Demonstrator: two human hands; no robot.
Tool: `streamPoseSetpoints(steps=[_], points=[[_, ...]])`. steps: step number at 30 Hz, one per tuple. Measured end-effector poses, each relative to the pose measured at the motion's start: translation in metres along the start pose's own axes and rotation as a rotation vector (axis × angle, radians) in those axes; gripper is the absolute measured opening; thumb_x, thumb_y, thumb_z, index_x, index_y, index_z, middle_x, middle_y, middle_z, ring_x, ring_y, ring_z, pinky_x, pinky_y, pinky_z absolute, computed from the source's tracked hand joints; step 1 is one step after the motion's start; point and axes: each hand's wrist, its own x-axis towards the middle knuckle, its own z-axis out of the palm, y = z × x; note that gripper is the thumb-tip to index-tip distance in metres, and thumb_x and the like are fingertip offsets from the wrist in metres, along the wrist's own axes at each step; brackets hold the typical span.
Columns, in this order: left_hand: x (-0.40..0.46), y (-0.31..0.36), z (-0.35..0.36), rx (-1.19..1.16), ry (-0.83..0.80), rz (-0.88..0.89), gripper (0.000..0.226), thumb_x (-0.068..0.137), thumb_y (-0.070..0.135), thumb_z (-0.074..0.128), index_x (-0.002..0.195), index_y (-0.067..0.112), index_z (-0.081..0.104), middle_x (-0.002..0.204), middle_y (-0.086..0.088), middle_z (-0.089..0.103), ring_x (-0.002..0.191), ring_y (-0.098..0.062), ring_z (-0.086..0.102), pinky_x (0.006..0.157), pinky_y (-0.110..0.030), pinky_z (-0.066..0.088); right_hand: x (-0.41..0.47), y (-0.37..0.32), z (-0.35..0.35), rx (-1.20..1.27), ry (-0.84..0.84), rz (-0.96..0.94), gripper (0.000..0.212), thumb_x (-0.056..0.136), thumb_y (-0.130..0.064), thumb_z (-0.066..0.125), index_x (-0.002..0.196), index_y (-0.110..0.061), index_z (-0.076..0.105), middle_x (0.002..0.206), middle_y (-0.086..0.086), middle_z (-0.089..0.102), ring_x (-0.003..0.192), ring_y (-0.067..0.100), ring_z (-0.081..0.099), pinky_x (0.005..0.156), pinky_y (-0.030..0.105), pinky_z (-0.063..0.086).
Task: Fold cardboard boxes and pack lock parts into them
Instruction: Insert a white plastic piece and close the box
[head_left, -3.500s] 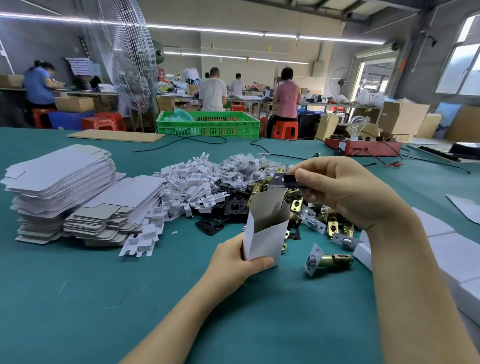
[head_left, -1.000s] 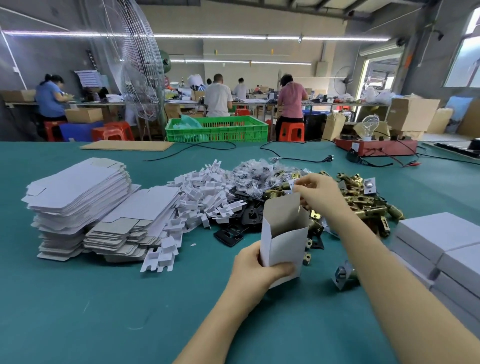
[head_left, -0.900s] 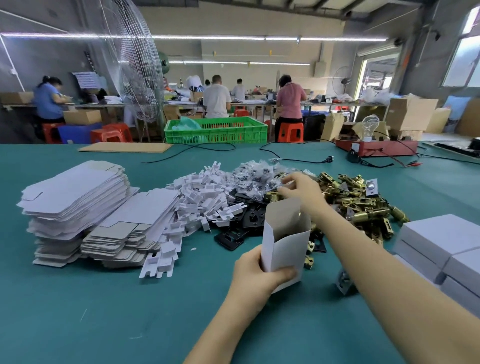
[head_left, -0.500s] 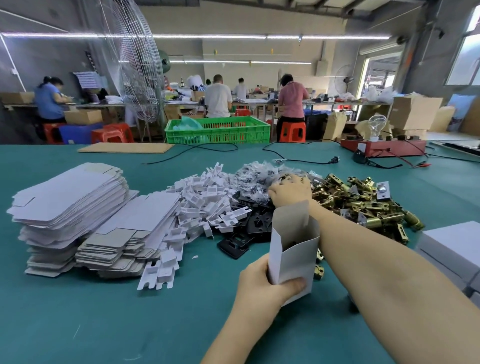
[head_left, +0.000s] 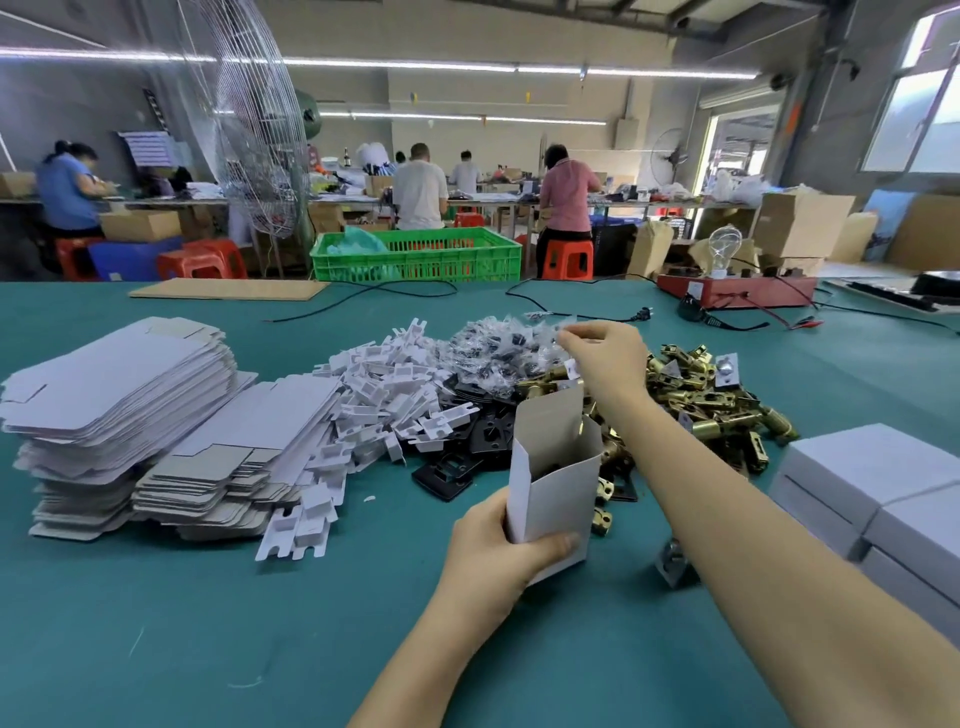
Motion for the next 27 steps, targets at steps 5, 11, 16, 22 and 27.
streamPoseSetpoints(steps=[5,11,16,22,27], points=[[-0.004,0.007,-0.002,0.045,-0.059,-0.013,0.038,0.060,0.029,0.078,0.098,0.025,0.072,0.097,0.004,0.074,0.096,-0.018,0.068,0.086,-0.038,0.055,-0.044,-0.035,-0.069,0.473,-0.057,0.180,0.015,0.079,0.006,0.069,0.080,-0.008,0.067,0.074,0.006,0.069,0.071,0.020,0.067,0.073,0.032,0.059],[-0.009,0.012,-0.001,0.091,-0.181,0.003,0.033,0.064,0.030,0.080,0.095,0.039,0.071,0.100,0.007,0.073,0.094,-0.012,0.069,0.078,-0.026,0.053,-0.091,-0.079,-0.136,0.623,-0.549,-0.154,0.035,0.066,-0.005,0.076,0.098,-0.012,0.065,0.084,0.000,0.068,0.080,0.018,0.067,0.077,0.030,0.058],[-0.009,0.009,0.000,0.100,-0.159,0.015,0.035,0.064,0.031,0.082,0.097,0.039,0.071,0.101,0.006,0.074,0.096,-0.014,0.069,0.079,-0.035,0.056,-0.103,-0.105,-0.156,0.226,-0.737,-0.408,0.016,0.073,-0.011,0.076,0.087,-0.016,0.070,0.087,0.005,0.071,0.085,0.023,0.069,0.080,0.032,0.056],[-0.008,0.005,0.001,0.028,-0.132,0.001,0.036,0.063,0.027,0.083,0.098,0.031,0.073,0.101,0.007,0.075,0.096,-0.011,0.070,0.083,-0.026,0.054,-0.103,-0.102,-0.143,-0.173,-0.624,-0.570,0.014,0.073,-0.010,0.080,0.081,-0.022,0.077,0.073,-0.018,0.065,0.075,0.006,0.057,0.064,0.017,0.044],[-0.007,0.005,0.000,0.007,-0.143,-0.013,0.039,0.063,0.027,0.083,0.100,0.029,0.072,0.101,0.007,0.075,0.097,-0.011,0.070,0.086,-0.027,0.054,-0.105,-0.093,-0.123,-0.264,-0.517,-0.667,0.015,0.075,-0.009,0.080,0.081,-0.022,0.077,0.075,-0.013,0.063,0.083,0.008,0.058,0.072,0.032,0.050]])
